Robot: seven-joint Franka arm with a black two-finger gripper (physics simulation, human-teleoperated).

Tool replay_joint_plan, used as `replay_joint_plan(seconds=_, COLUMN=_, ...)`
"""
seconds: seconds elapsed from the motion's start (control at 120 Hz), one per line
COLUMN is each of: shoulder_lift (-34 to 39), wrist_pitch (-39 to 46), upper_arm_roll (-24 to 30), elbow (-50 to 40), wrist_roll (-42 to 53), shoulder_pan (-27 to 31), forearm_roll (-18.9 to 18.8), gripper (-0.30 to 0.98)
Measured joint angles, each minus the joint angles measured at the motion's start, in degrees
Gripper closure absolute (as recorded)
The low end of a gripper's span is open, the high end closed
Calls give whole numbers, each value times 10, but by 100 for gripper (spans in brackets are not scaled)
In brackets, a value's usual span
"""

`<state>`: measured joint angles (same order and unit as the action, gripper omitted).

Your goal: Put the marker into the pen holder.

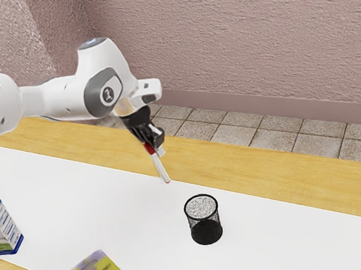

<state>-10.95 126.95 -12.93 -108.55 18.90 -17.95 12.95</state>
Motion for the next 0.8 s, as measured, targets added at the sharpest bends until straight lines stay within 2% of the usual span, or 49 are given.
replay_joint_plan(seconds=0.3, shoulder_lift=17, wrist_pitch=-16, upper_arm_roll=33, elbow=21, wrist_roll=4, shoulder_pan=-29, forearm_roll=21, gripper=77)
replay_joint_plan(seconds=0.8, shoulder_lift=7, wrist_pitch=-77, upper_arm_roll=68, elbow=27, wrist_roll=12, shoulder_pan=-39, forearm_roll=64, gripper=77)
